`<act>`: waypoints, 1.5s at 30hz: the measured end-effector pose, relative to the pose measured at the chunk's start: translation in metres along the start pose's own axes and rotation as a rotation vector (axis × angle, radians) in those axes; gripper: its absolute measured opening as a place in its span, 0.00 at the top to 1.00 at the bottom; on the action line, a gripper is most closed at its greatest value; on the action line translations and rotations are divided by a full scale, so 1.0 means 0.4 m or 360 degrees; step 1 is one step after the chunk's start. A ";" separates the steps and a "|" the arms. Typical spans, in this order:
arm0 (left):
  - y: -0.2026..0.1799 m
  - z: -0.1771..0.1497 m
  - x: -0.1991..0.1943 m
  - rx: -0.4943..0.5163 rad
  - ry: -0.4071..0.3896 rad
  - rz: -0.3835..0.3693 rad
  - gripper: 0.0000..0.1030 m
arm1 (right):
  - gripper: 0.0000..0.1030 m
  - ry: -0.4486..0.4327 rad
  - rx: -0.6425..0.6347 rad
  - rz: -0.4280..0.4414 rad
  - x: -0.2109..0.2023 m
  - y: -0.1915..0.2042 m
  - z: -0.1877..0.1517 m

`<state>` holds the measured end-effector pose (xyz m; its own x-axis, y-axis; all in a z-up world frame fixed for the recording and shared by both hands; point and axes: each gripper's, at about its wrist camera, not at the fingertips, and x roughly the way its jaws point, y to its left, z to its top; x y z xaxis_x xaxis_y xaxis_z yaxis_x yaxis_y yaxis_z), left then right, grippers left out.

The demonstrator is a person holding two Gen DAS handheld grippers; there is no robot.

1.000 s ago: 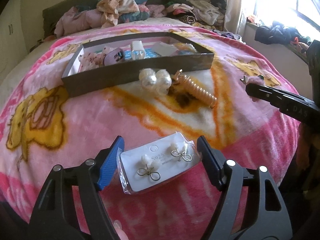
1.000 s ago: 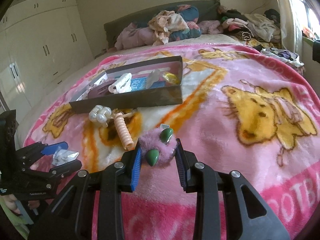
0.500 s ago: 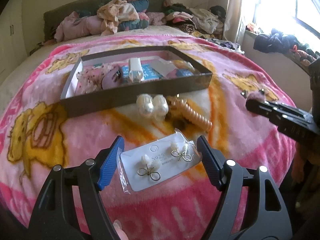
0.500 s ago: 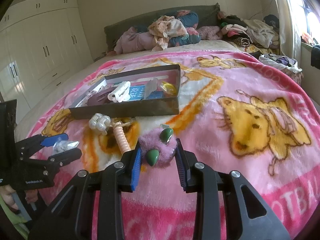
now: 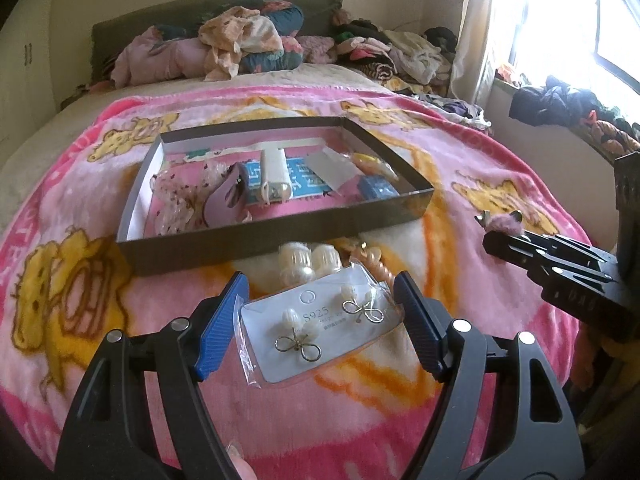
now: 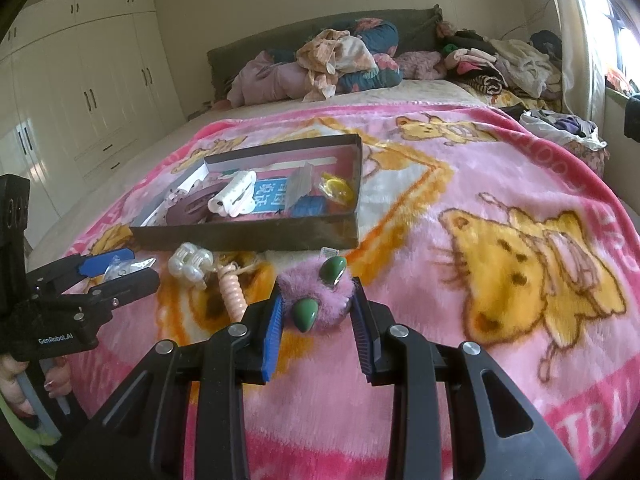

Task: Organize jewelry
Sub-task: 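Carry the earring card and pink pom-pom tie toward the tray with both grippers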

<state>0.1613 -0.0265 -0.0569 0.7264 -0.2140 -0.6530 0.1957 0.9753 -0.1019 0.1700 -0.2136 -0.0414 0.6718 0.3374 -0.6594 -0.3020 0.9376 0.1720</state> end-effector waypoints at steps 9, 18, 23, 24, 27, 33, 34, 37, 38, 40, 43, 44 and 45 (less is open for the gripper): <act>0.011 0.040 0.023 -0.0019 -0.0022 -0.0011 0.36 | 0.71 -0.0005 -0.0011 0.0002 0.027 0.001 0.045; 0.031 0.087 0.049 -0.0026 -0.0037 -0.0014 0.36 | 0.71 -0.0007 -0.0031 -0.0001 0.056 0.000 0.094; 0.043 0.114 0.059 -0.0034 -0.0055 -0.0008 0.36 | 0.71 -0.0006 -0.0039 0.0000 0.075 -0.001 0.120; 0.046 0.118 0.062 -0.0037 -0.0056 -0.0009 0.36 | 0.71 -0.0005 -0.0039 0.0001 0.079 -0.001 0.125; 0.056 0.131 0.072 -0.0041 -0.0059 -0.0003 0.36 | 0.71 0.0001 -0.0045 0.0000 0.094 0.001 0.138; 0.069 0.146 0.088 -0.0049 -0.0060 -0.0003 0.36 | 0.71 0.0017 -0.0062 -0.0011 0.124 0.002 0.157; 0.072 0.149 0.092 -0.0049 -0.0062 -0.0003 0.36 | 0.71 0.0019 -0.0062 -0.0011 0.128 0.002 0.157; 0.084 0.158 0.107 -0.0057 -0.0061 0.0003 0.36 | 0.71 0.0027 -0.0064 -0.0016 0.143 -0.001 0.162; 0.087 0.162 0.112 -0.0062 -0.0060 0.0004 0.36 | 0.71 0.0031 -0.0065 -0.0017 0.150 -0.002 0.167; 0.096 0.169 0.122 -0.0070 -0.0059 0.0010 0.36 | 0.71 0.0034 -0.0073 -0.0020 0.161 -0.003 0.172; 0.105 0.180 0.135 -0.0081 -0.0060 0.0017 0.36 | 0.71 0.0038 -0.0078 -0.0020 0.178 -0.003 0.183; 0.109 0.183 0.140 -0.0084 -0.0061 0.0022 0.36 | 0.71 0.0038 -0.0083 -0.0020 0.184 -0.003 0.187; 0.114 0.186 0.146 -0.0086 -0.0060 0.0027 0.36 | 0.71 0.0039 -0.0086 -0.0022 0.190 -0.004 0.190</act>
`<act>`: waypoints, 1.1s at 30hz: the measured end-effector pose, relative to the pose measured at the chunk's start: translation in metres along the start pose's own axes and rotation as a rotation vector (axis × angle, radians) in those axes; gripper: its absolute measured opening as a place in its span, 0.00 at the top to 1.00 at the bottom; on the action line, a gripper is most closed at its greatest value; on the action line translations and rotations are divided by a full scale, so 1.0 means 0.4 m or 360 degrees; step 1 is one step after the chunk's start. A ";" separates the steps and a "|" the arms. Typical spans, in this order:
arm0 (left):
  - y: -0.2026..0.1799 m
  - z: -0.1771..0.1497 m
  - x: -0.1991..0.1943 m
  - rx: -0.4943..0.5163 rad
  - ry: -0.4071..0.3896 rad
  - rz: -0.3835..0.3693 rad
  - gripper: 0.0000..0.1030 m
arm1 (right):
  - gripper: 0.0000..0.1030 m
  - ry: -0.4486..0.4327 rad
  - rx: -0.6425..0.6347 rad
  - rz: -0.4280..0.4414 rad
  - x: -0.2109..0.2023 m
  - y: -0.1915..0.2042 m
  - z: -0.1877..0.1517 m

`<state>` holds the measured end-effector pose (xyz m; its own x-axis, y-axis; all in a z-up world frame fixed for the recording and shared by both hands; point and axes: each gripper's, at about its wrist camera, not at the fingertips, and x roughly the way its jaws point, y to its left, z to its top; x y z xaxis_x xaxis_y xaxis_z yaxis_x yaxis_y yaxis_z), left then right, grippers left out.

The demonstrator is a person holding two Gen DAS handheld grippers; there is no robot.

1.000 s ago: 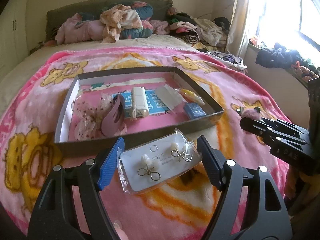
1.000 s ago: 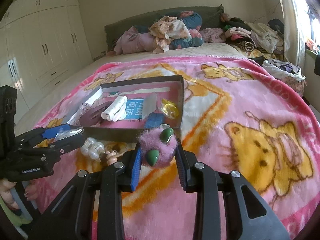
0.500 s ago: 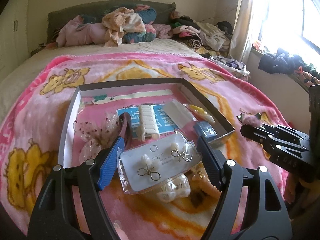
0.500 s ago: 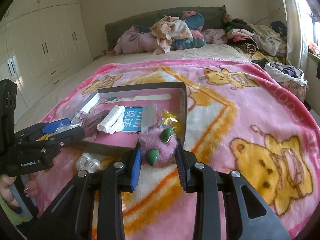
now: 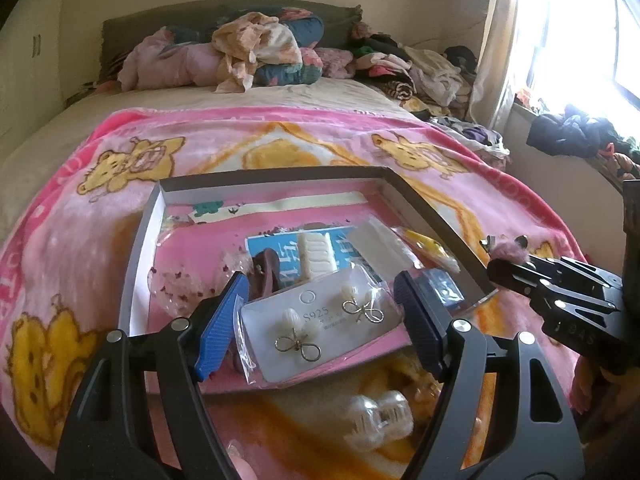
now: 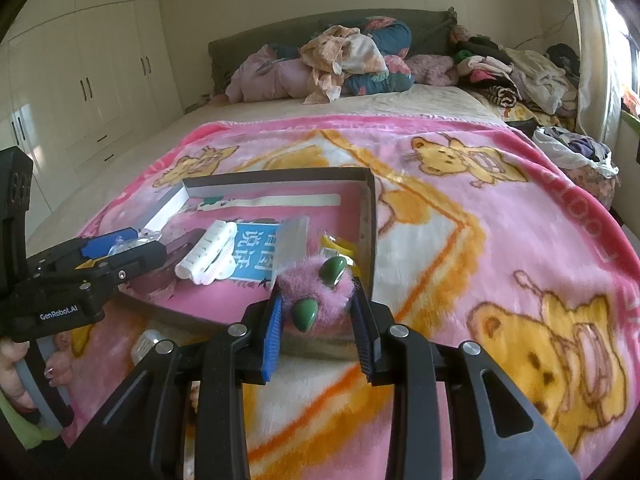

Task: Organize jewelry
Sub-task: 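Carry the earring card and pink pom-pom tie toward the tray with both grippers, then release the earring card into the tray with the left gripper while the right drops the pom-pom tie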

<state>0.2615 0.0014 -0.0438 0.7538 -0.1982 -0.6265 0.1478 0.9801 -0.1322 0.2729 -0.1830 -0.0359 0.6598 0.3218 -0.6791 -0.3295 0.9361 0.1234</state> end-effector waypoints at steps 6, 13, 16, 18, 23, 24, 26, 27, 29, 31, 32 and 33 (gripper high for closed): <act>0.017 0.015 0.030 -0.0008 0.0012 0.0022 0.36 | 0.71 0.0010 -0.0006 0.0001 0.034 -0.002 0.019; 0.046 0.033 0.057 -0.0026 0.0015 0.0048 0.36 | 0.71 0.0036 -0.0013 0.0003 0.081 -0.001 0.045; 0.061 0.039 0.068 -0.0044 0.0021 0.0065 0.36 | 0.71 0.0051 -0.0017 -0.0004 0.099 -0.001 0.052; 0.069 0.040 0.078 -0.0055 0.0031 0.0073 0.36 | 0.71 0.0059 -0.0010 -0.0005 0.110 -0.002 0.054; 0.083 0.036 0.098 -0.0073 0.0055 0.0086 0.36 | 0.71 0.0075 0.0012 -0.0008 0.135 -0.008 0.059; 0.085 0.033 0.103 -0.0072 0.0063 0.0089 0.36 | 0.70 0.0077 0.0012 -0.0008 0.137 -0.008 0.059; 0.088 0.029 0.109 -0.0073 0.0077 0.0096 0.36 | 0.68 0.0087 0.0020 0.0001 0.141 -0.008 0.057; 0.089 0.027 0.111 -0.0074 0.0082 0.0097 0.36 | 0.68 0.0087 0.0023 0.0005 0.140 -0.007 0.056; 0.092 0.023 0.111 -0.0079 0.0086 0.0102 0.36 | 0.61 0.0075 0.0023 0.0003 0.132 -0.006 0.051; 0.093 0.019 0.105 -0.0086 0.0084 0.0103 0.35 | 0.50 0.0041 0.0025 0.0003 0.114 -0.004 0.045; 0.093 0.018 0.104 -0.0088 0.0083 0.0103 0.34 | 0.50 0.0028 0.0021 0.0001 0.103 -0.003 0.040; 0.094 0.015 0.098 -0.0091 0.0080 0.0103 0.31 | 0.50 0.0022 0.0017 -0.0001 0.093 0.000 0.035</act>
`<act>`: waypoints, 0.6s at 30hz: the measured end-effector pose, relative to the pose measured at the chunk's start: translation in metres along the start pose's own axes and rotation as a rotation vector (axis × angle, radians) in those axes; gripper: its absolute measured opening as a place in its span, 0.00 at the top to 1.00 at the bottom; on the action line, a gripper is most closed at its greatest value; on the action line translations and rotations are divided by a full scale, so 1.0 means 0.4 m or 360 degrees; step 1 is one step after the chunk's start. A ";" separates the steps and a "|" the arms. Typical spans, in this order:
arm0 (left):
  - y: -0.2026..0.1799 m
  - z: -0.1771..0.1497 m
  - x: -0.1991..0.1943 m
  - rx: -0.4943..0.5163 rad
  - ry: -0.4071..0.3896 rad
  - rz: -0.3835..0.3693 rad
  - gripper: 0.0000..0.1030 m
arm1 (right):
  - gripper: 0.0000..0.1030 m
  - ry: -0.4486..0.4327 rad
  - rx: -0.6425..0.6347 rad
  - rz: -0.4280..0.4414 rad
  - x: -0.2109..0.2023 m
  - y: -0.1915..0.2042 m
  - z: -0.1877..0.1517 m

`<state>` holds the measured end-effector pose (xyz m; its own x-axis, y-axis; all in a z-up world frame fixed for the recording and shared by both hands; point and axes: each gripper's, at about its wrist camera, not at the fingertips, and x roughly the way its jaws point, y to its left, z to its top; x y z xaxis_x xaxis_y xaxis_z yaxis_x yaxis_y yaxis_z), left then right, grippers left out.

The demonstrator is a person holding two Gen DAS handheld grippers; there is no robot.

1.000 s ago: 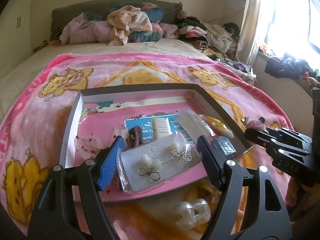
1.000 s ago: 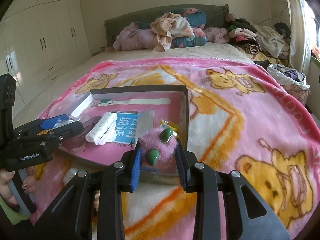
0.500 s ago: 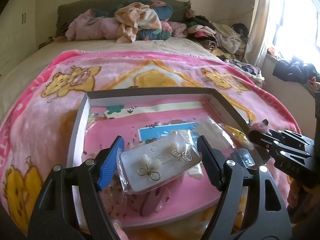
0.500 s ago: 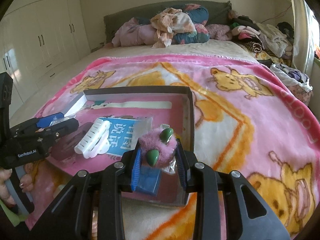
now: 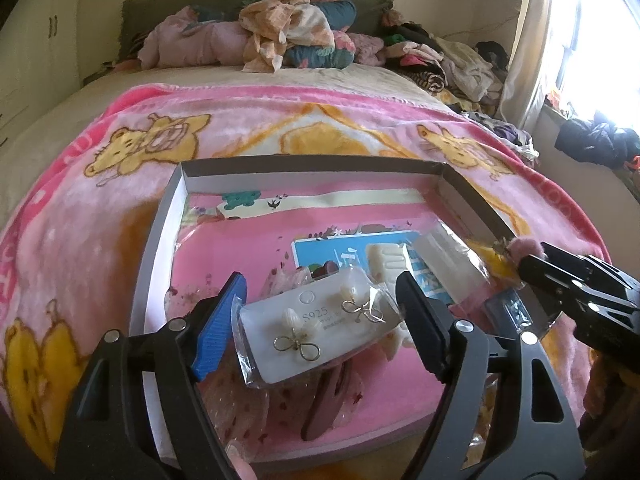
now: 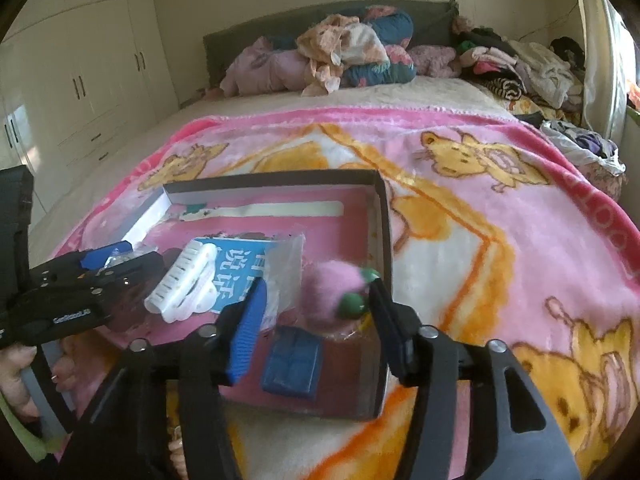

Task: Organize jewelry
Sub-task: 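Release the earring card into the tray with the left gripper while the right drops the pom-pom tie, then grasp the white pearl hair clips with the left gripper while the right grasps the pink spiral tie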

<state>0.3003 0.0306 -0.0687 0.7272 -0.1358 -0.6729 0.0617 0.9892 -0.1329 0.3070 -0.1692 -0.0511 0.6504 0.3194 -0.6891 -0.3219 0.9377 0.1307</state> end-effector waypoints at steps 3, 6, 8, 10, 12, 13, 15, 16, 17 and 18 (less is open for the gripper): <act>0.005 -0.008 -0.015 -0.0019 -0.0012 -0.0005 0.23 | 0.47 -0.0025 0.0007 0.0018 -0.036 0.003 -0.021; 0.007 -0.019 -0.037 -0.0025 -0.0033 0.0004 0.20 | 0.46 -0.0042 -0.0004 0.0021 -0.067 0.014 -0.043; 0.010 -0.028 -0.056 -0.0032 -0.0049 0.0008 0.19 | 0.45 -0.0043 -0.0013 0.0042 -0.087 0.023 -0.061; 0.014 -0.036 -0.076 -0.0042 -0.0061 0.0009 0.19 | 0.45 -0.0033 -0.0031 0.0063 -0.105 0.034 -0.083; 0.016 -0.045 -0.096 -0.0051 -0.0073 0.0010 0.17 | 0.45 -0.0027 -0.0045 0.0074 -0.117 0.048 -0.101; 0.018 -0.049 -0.105 -0.0056 -0.0079 0.0009 0.16 | 0.45 -0.0018 -0.0055 0.0089 -0.123 0.054 -0.113; 0.020 -0.063 -0.128 -0.0073 -0.0087 -0.0001 0.16 | 0.45 -0.0003 -0.0074 0.0110 -0.131 0.065 -0.133; 0.020 -0.070 -0.137 -0.0078 -0.0089 -0.0005 0.16 | 0.45 0.0007 -0.0087 0.0123 -0.136 0.073 -0.148; 0.019 -0.076 -0.146 -0.0077 -0.0088 -0.0013 0.16 | 0.45 0.0018 -0.0096 0.0136 -0.138 0.079 -0.158; 0.017 -0.083 -0.155 -0.0076 -0.0086 -0.0018 0.16 | 0.45 0.0028 -0.0105 0.0146 -0.139 0.084 -0.168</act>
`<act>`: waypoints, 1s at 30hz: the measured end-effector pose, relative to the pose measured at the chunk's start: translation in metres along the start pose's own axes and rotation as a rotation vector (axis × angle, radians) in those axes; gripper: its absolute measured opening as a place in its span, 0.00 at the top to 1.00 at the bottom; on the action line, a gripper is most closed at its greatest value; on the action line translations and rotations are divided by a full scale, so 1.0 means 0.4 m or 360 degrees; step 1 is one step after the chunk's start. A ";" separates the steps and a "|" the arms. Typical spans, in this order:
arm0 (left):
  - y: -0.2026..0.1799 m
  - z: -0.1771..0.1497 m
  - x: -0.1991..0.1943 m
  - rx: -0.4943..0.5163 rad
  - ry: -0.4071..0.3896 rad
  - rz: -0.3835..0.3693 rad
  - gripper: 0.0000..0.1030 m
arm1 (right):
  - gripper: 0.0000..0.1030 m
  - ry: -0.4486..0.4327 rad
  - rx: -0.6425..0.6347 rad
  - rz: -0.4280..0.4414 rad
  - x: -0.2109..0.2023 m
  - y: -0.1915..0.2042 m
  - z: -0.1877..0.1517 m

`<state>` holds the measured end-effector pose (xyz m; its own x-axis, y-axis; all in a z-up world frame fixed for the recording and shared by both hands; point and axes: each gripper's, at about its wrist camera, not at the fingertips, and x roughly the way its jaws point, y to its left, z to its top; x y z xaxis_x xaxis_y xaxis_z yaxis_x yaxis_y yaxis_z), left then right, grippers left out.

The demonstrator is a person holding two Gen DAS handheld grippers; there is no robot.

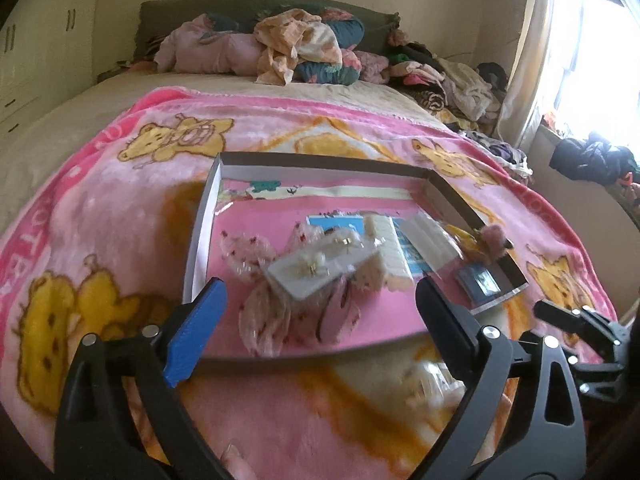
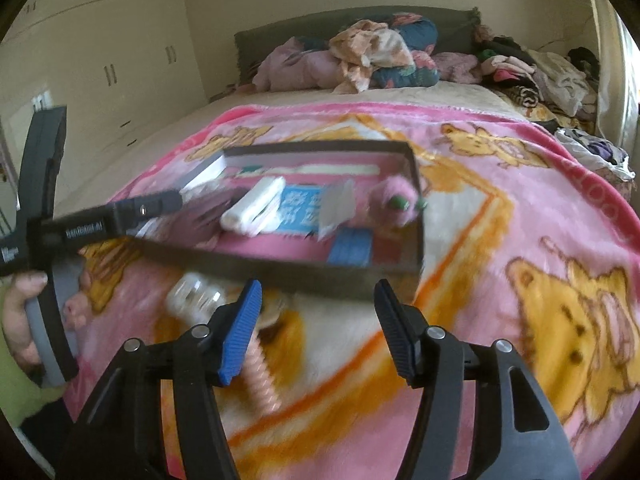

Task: Organize jewelry
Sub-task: 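Grasp the white pearl hair clips with the left gripper while the right grasps the pink spiral tie, then place the pearl clips in the tray with the left gripper while the right drops the spiral tie in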

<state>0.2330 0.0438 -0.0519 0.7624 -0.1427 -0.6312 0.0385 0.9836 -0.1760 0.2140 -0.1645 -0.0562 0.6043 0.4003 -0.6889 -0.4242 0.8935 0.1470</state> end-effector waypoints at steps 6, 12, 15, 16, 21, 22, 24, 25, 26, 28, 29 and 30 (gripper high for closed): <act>-0.015 -0.033 -0.025 0.0008 0.0053 -0.0076 0.16 | 0.45 0.0046 -0.0030 0.0064 0.010 0.035 -0.039; -0.049 -0.079 -0.027 0.0053 0.0124 -0.0160 0.16 | 0.52 0.0107 -0.0086 0.0100 0.038 0.063 -0.057; -0.067 -0.099 -0.014 0.0094 0.0159 -0.0179 0.16 | 0.69 0.0164 -0.0074 0.0120 0.060 0.060 -0.070; -0.073 -0.103 -0.010 0.0101 0.0169 -0.0182 0.16 | 0.74 0.0162 -0.0054 0.0133 0.059 0.055 -0.075; -0.121 -0.119 0.024 0.0170 0.0220 -0.0202 0.16 | 0.83 0.0112 0.0006 0.0086 0.026 0.024 -0.078; -0.130 -0.121 0.032 0.0184 0.0230 -0.0204 0.18 | 0.83 0.0090 0.0017 0.0068 0.013 0.015 -0.077; -0.149 -0.126 0.050 0.0219 0.0258 -0.0187 0.33 | 0.83 0.0061 0.0034 0.0052 -0.007 0.000 -0.074; -0.154 -0.129 0.057 0.0233 0.0274 -0.0177 0.39 | 0.83 0.0048 0.0042 0.0047 -0.016 -0.008 -0.070; -0.160 -0.132 0.065 0.0249 0.0292 -0.0155 0.53 | 0.83 0.0032 0.0052 0.0045 -0.026 -0.016 -0.066; -0.170 -0.133 0.077 0.0272 0.0312 -0.0121 0.64 | 0.83 0.0003 0.0067 0.0042 -0.044 -0.028 -0.058; -0.171 -0.131 0.075 0.0270 0.0316 -0.0133 0.64 | 0.83 -0.0015 0.0071 0.0036 -0.052 -0.033 -0.052; -0.171 -0.127 0.071 0.0264 0.0320 -0.0157 0.64 | 0.83 -0.0032 0.0076 0.0035 -0.061 -0.038 -0.045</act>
<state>0.2192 -0.0332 -0.0964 0.6068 -0.2411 -0.7574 0.2238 0.9662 -0.1283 0.1934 -0.1915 -0.0546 0.6089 0.4234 -0.6708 -0.4052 0.8930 0.1958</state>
